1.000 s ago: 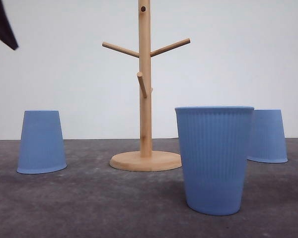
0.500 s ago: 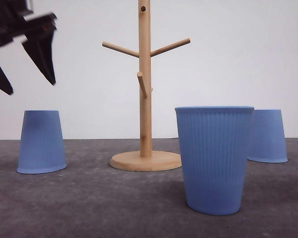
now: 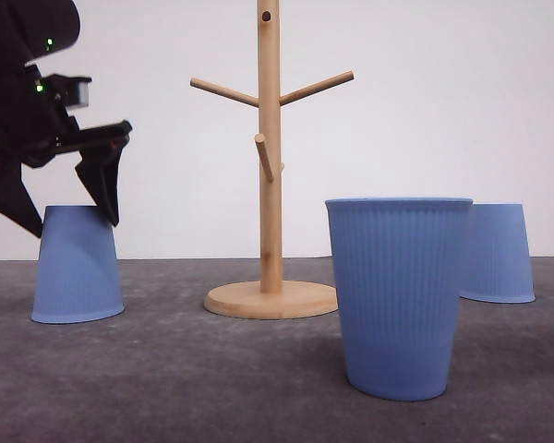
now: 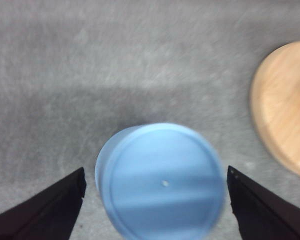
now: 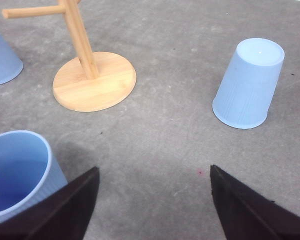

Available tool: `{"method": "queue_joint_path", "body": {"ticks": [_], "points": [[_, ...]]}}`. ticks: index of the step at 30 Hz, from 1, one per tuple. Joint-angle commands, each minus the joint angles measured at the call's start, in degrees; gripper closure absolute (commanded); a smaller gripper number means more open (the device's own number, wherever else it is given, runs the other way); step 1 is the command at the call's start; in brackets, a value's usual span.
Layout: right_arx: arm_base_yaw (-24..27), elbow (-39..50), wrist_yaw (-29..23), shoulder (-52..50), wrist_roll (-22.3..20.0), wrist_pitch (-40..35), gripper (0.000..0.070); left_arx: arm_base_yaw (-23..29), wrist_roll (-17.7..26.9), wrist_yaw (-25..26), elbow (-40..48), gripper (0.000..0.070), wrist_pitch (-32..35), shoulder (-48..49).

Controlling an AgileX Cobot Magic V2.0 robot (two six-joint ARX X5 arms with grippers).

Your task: Place three cups

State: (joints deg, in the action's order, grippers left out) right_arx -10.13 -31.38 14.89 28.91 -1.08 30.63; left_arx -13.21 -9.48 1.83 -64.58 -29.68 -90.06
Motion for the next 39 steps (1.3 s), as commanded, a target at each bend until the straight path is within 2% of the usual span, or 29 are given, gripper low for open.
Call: {"method": "queue_joint_path", "body": {"ticks": [1,5,17,19,23,24,31,39], "points": [[-0.2,-1.0,-0.2,0.2,0.6,-0.6,0.0254,-0.1,0.9,0.1,-1.5,0.0149,1.1,-1.0],[-0.2,-1.0,-0.2,0.2,0.6,-0.5,0.0254,-0.2,1.1,0.1,-1.5,0.0149,2.7,-1.0],[-0.2,-1.0,-0.4,0.2,0.6,-0.6,0.0254,-0.4,1.2,0.1,-1.5,0.0154,1.0,-1.0],[-0.2,-1.0,-0.4,0.2,0.6,-0.6,0.0254,-0.4,1.2,0.1,-1.5,0.0177,1.0,-1.0],[-0.2,-1.0,-0.4,0.2,0.6,-0.6,0.0254,-0.4,1.2,0.1,-1.5,0.0346,0.9,-1.0],[-0.2,-1.0,-0.4,0.2,0.6,-0.6,0.0254,-0.4,1.2,0.1,-1.5,0.0357,1.0,-1.0],[-0.2,-1.0,-0.4,0.2,0.6,-0.5,0.0254,-0.3,1.0,0.1,-1.5,0.0362,0.5,-0.8],[-0.2,-1.0,-0.3,0.2,0.6,-0.6,0.0254,0.6,0.5,0.9,-2.0,0.0363,-3.4,4.1]]}}
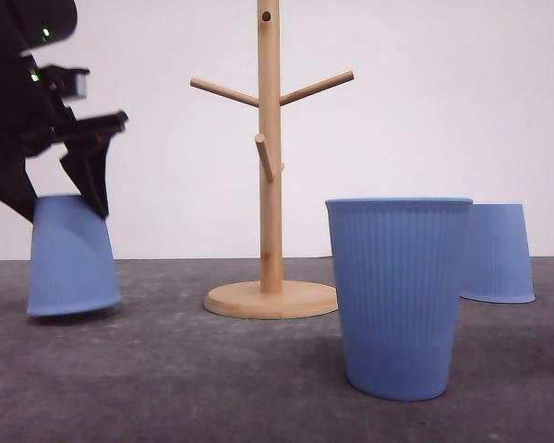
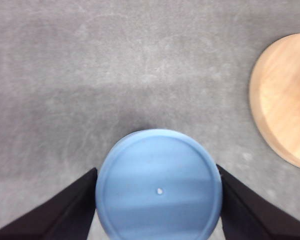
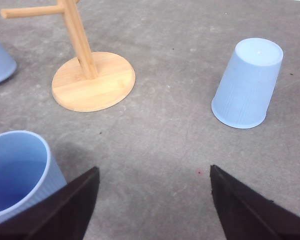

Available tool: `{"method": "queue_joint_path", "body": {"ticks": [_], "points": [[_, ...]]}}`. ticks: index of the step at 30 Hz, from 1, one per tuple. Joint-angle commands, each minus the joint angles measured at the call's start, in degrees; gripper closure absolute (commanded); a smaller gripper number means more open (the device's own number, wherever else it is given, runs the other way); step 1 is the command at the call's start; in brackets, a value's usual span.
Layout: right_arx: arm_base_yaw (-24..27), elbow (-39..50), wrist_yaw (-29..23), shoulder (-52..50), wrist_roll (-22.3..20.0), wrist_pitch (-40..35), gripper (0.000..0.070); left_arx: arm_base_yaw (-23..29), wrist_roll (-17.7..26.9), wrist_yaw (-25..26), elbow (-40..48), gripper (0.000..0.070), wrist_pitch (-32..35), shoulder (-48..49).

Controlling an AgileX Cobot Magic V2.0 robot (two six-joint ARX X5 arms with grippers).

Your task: Place three cups

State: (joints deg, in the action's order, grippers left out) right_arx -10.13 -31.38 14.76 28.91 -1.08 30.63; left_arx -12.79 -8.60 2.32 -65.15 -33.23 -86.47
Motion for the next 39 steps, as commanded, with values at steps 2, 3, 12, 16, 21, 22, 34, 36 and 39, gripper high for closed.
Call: {"method": "queue_joint_path", "body": {"ticks": [2,3,12,16,21,22,34,36,39], "points": [[-0.2,-1.0,-0.2,0.2,0.6,-0.6,0.0254,0.9,-0.4,1.4,-2.4,0.0363,-1.8,2.1],[-0.2,-1.0,-0.2,0.2,0.6,-0.6,0.0254,1.3,-0.6,2.0,-3.2,0.0363,-3.0,2.7],[-0.2,-1.0,-0.2,0.2,0.6,-0.7,0.0254,7.0,-1.6,11.1,-16.9,0.0362,-14.4,3.7],[-0.2,-1.0,-0.2,0.2,0.6,-0.8,0.0254,10.6,-3.5,18.0,-20.8,0.0362,-14.5,3.7],[-0.2,-1.0,-0.2,0.2,0.7,-1.0,0.0254,15.3,-7.8,29.7,-21.6,0.0363,-10.2,3.6],[-0.2,-1.0,-0.2,0.2,0.7,-1.0,0.0254,16.1,-8.9,32.1,-21.6,0.0363,-9.1,3.5],[-0.2,-1.0,-0.2,0.2,0.7,-1.0,0.0254,18.7,-24.5,52.3,-21.6,0.0365,8.1,-3.8],[-0.2,-1.0,-0.2,0.2,0.7,-1.0,0.0254,18.4,-25.4,52.9,-21.6,0.0366,9.9,-5.2],[-0.2,-1.0,-0.2,0.2,0.6,-1.0,0.0254,18.3,-26.2,53.7,-21.6,0.0378,11.7,-7.0]]}}
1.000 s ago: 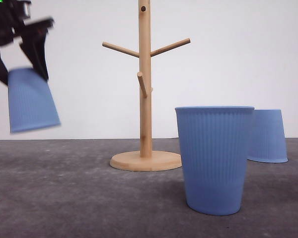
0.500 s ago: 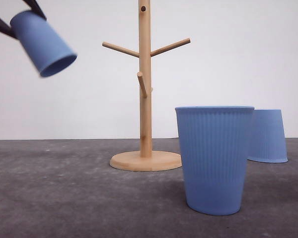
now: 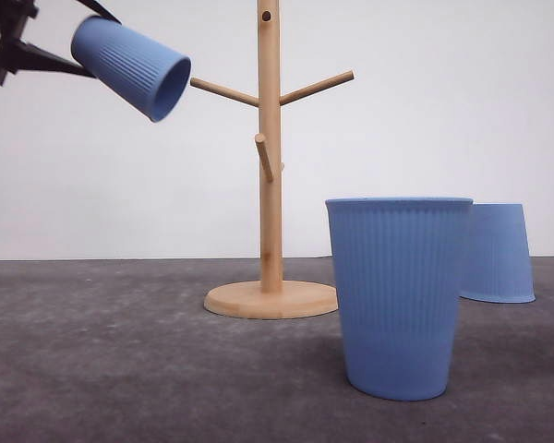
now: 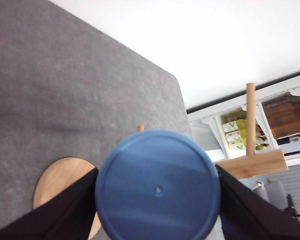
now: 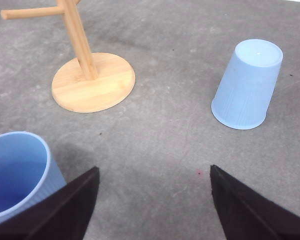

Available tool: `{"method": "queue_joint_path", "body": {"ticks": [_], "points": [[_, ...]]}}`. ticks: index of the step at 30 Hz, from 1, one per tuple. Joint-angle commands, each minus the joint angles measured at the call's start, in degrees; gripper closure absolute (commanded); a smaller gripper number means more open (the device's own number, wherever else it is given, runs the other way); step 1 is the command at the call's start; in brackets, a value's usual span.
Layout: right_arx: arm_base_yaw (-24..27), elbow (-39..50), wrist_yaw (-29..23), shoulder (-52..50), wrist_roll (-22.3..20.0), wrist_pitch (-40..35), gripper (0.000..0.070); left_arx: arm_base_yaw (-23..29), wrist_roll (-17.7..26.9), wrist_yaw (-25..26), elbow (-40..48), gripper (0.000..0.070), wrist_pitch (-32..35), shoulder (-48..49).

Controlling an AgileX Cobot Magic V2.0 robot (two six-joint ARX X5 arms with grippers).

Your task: Place three cups

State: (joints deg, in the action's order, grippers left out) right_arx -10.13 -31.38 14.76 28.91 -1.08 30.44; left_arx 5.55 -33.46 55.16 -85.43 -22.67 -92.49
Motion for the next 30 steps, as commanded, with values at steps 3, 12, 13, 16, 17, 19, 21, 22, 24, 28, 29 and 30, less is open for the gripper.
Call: {"method": "queue_joint_path", "body": {"ticks": [3,12,13,16,17,19,21,22,24,28,29,30], "points": [[-0.2,-1.0,-0.2,0.2,0.6,-0.9,0.0254,-0.2,-2.5,2.9,-1.3,0.0392,3.3,-2.7],[-0.2,-1.0,-0.2,0.2,0.6,-0.8,0.0254,-2.3,-3.2,5.1,-1.3,0.039,4.8,-5.4],[-0.2,-1.0,-0.2,0.2,0.6,-0.8,0.0254,-2.8,-3.0,5.1,-1.3,0.039,4.8,-5.5],[-0.2,-1.0,-0.2,0.2,0.6,-0.8,0.0254,-4.2,-1.7,4.1,-1.3,0.039,4.8,-5.5],[-0.2,-1.0,-0.2,0.2,0.6,-0.8,0.0254,-4.6,-1.4,3.5,-1.3,0.039,4.7,-5.5],[-0.2,-1.0,-0.2,0.2,0.6,-0.8,0.0254,-5.6,-0.3,2.2,-1.3,0.039,4.7,-5.5],[-0.2,-1.0,-0.2,0.2,0.6,-0.8,0.0254,-6.5,0.7,0.7,-1.3,0.039,4.6,-5.5],[-0.2,-1.0,-0.2,0.2,0.6,-0.8,0.0254,-6.9,1.2,0.0,-1.3,0.039,4.5,-5.5],[-0.2,-1.0,-0.2,0.2,0.6,-0.8,0.0254,-7.7,1.7,-1.0,-1.3,0.039,4.5,-5.5],[-0.2,-1.0,-0.2,0.2,0.6,-0.8,0.0254,-9.1,2.6,-2.6,-1.3,0.039,4.3,-5.7],[-0.2,-1.0,-0.2,0.2,0.6,-0.8,0.0254,-9.3,2.8,-2.9,-1.3,0.039,4.1,-5.7],[-0.2,-1.0,-0.2,0.2,0.6,-0.8,0.0254,-9.6,3.0,-3.4,-1.3,0.039,4.1,-5.8]]}}
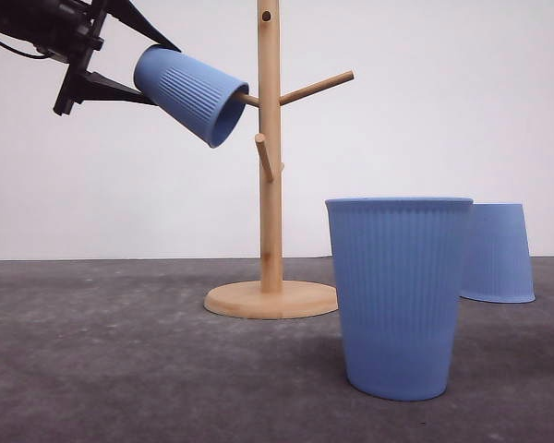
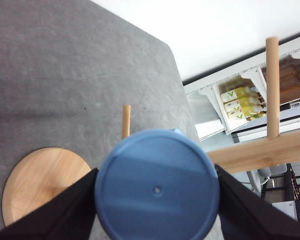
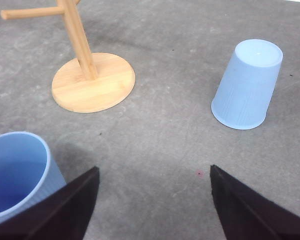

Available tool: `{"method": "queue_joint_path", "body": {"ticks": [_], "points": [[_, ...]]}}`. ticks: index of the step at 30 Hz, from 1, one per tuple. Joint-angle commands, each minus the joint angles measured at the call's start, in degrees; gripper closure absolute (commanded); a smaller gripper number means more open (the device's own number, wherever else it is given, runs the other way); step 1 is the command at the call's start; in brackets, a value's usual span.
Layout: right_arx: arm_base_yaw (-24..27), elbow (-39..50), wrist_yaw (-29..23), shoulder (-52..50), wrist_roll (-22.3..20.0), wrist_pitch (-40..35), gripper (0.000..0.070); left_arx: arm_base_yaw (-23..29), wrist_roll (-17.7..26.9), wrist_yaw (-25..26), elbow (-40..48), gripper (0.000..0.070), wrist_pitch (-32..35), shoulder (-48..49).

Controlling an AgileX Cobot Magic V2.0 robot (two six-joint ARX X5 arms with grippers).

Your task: Place three cups

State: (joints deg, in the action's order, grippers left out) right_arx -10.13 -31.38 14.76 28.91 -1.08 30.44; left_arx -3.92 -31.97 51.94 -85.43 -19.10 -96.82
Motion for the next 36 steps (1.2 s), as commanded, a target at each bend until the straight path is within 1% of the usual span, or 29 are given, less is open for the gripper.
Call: {"method": "queue_joint_path", "body": {"ticks": [1,8,11,15,16,20,22,25,36], "points": [[-0.2,-1.0,-0.2,0.2,0.6,-0.8,0.0254,-0.4,1.6,-0.6,-1.3,0.039,0.4,-1.6],[-0.2,-1.0,-0.2,0.2,0.6,-0.8,0.0254,-1.8,2.8,-2.4,-1.3,0.039,0.5,-1.6],[-0.2,-1.0,-0.2,0.2,0.6,-0.8,0.0254,-2.1,2.9,-2.5,-1.3,0.0377,0.5,-1.6],[-0.2,-1.0,-0.2,0.2,0.6,-0.8,0.0254,-2.2,3.0,-2.5,-1.3,0.0272,0.5,-1.6],[-0.2,-1.0,-0.2,0.2,0.6,-0.8,0.0254,-2.2,3.0,-2.4,-1.3,0.026,0.5,-1.6],[-0.2,-1.0,-0.2,0.2,0.6,-0.8,0.0254,-2.2,3.0,-2.3,-1.3,0.0257,0.5,-1.6],[-0.2,-1.0,-0.2,0.2,0.6,-0.8,0.0254,-2.1,3.0,-1.9,-1.3,0.0242,0.5,-1.6],[-0.2,-1.0,-0.2,0.2,0.6,-0.8,0.0254,-2.1,3.1,-1.7,-1.3,0.0173,0.5,-1.6],[-0.2,-1.0,-0.2,0.2,0.6,-0.8,0.0254,-1.8,4.2,-0.9,-1.3,0.0172,0.4,-1.6]]}}
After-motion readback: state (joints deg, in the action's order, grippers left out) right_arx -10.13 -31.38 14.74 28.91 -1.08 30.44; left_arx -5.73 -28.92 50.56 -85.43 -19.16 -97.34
